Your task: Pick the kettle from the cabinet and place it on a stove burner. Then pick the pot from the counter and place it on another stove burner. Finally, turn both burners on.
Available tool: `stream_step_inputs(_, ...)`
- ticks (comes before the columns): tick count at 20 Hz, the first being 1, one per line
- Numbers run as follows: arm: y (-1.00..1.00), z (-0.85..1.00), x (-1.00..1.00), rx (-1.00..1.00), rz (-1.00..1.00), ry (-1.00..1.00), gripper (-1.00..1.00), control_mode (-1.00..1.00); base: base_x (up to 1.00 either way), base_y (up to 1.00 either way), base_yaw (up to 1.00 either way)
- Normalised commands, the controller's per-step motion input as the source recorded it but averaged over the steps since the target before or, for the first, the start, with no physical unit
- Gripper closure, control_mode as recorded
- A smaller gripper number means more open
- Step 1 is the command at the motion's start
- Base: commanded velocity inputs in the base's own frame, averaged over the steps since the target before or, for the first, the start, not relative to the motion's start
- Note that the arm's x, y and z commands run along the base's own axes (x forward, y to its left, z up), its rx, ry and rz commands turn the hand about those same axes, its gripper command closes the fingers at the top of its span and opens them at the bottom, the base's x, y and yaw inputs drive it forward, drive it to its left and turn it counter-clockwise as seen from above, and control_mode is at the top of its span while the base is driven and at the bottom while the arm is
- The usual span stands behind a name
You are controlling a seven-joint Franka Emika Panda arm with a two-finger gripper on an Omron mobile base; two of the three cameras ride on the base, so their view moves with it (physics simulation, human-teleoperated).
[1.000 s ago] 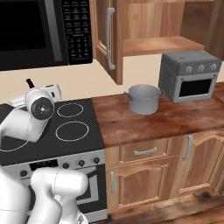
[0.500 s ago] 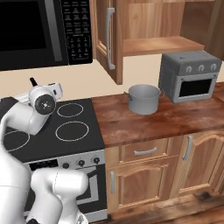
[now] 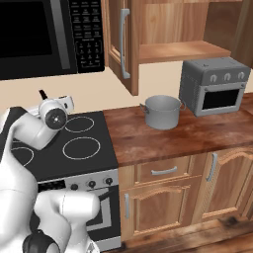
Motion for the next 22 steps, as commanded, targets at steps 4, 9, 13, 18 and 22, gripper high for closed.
stream_step_inputs(4, 0.0, -0.18, 0.31, 0.0, -0.02, 0.0, 1.0, -1.0, 0.0, 0.0, 0.0)
stream_step_inputs(9, 0.0, -0.12, 0.33, 0.0, -0.02, 0.0, 1.0, -1.0, 0.0, 0.0, 0.0)
stream_step_inputs(13, 0.0, -0.14, 0.33, 0.0, -0.01, 0.0, 1.0, -1.0, 0.0, 0.0, 0.0)
stream_step_inputs(18, 0.0, -0.16, 0.3, 0.0, -0.01, 0.0, 1.0, -1.0, 0.0, 0.0, 0.0)
stream_step_inputs(22, 0.0, -0.16, 0.25, 0.0, 0.0, 0.0, 1.0, -1.0, 0.0, 0.0, 0.0)
